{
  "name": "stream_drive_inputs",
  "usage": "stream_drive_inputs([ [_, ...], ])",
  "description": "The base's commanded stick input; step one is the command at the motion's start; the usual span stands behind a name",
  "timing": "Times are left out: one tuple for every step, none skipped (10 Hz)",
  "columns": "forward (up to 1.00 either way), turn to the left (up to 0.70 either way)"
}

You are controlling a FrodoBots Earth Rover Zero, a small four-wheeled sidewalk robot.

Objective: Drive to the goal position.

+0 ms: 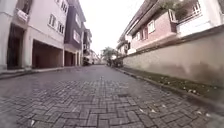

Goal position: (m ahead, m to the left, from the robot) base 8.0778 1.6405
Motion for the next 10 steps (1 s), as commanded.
stream_drive_inputs([
  [0.69, 0.03],
  [0.69, 0.03],
  [0.69, 0.03],
  [0.69, 0.03],
  [0.69, 0.03],
  [0.69, 0.03],
  [0.69, 0.03],
  [0.69, 0.03],
  [0.69, 0.03],
  [0.69, 0.03],
])
